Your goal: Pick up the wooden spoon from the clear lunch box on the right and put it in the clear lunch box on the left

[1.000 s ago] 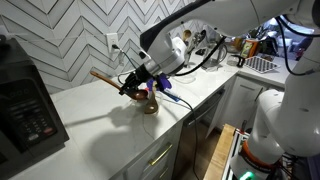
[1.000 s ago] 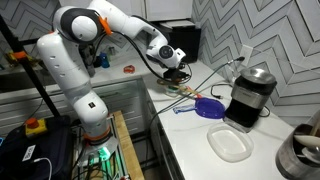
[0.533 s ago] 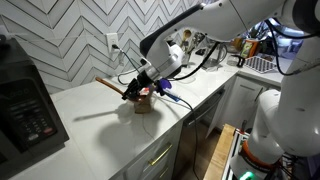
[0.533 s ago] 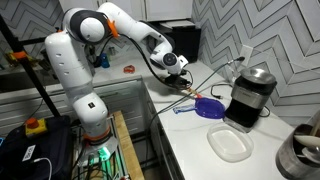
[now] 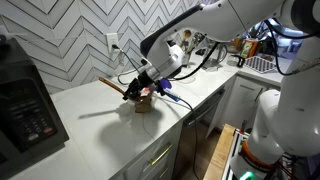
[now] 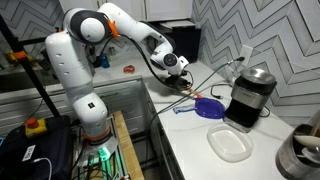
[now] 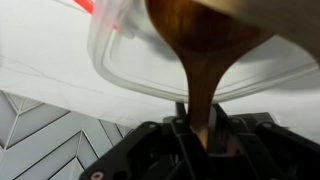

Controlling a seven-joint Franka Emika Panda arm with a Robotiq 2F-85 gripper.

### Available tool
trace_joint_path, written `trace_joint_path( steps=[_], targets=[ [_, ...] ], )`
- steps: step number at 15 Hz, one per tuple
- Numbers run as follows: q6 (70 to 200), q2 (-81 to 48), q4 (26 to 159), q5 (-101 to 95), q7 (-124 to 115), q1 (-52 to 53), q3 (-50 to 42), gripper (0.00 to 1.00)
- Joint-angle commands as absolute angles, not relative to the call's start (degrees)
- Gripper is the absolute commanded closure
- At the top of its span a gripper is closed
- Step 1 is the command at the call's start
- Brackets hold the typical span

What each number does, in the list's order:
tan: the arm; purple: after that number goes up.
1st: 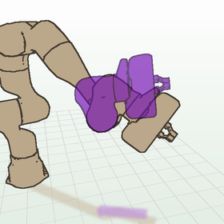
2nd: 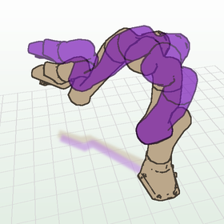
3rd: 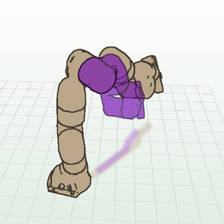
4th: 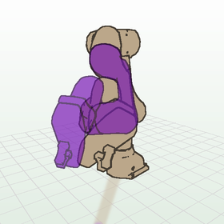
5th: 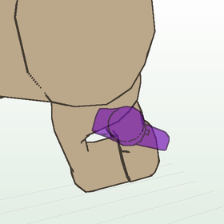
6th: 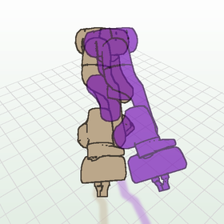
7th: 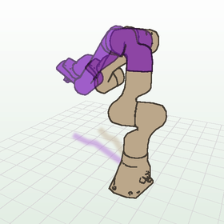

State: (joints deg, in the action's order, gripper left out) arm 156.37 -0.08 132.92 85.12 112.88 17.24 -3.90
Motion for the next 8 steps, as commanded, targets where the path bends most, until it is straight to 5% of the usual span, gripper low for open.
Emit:
trace_joint_path(
  steps=[1,6,8],
  targets=[
    [155.74,0.17,133.29,86.49,114.28,16.82,-4.26,0.39],
    [155.19,2.27,133.06,87.23,114.88,16.61,-4.37,0.01],
    [154.68,4.21,133.01,88.23,115.17,16.58,-4.43,0.0]
  ],
)
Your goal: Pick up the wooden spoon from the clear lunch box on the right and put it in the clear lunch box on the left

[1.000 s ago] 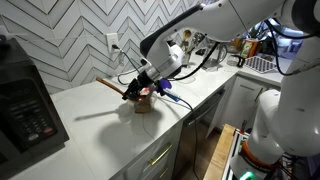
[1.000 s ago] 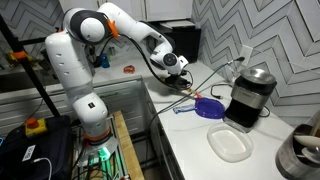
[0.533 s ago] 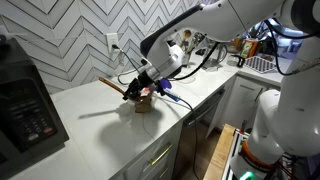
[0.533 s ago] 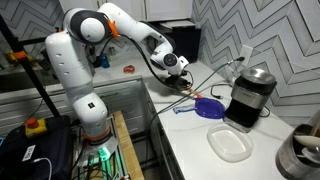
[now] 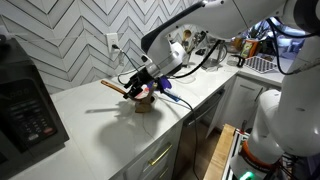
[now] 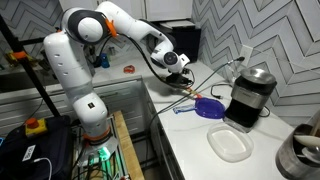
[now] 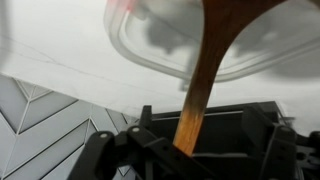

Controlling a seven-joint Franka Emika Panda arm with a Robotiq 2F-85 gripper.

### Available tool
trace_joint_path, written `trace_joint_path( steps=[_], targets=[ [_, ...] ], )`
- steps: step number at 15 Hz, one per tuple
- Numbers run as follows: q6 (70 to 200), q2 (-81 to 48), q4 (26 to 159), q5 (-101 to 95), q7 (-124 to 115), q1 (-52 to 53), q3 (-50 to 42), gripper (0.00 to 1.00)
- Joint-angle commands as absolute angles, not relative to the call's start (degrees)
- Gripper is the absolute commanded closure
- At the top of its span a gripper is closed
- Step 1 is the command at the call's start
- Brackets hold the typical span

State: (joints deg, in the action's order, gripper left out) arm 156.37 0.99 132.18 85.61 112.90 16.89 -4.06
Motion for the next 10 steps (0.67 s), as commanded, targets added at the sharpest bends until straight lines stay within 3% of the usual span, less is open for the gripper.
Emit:
trace_joint_path(
  steps=[1,4,7,8,10],
  targets=[
    [154.84,5.65,133.19,88.35,114.43,16.62,-4.41,0.0],
    [153.79,11.36,135.67,80.43,103.58,15.96,-4.71,0.0],
    [161.73,18.93,136.17,86.88,103.52,15.87,-4.45,0.0],
    [159.93,12.2,132.73,84.29,103.89,16.03,-4.43,0.0],
    [160.26,14.37,132.76,84.54,103.89,15.94,-4.43,0.0]
  ],
)
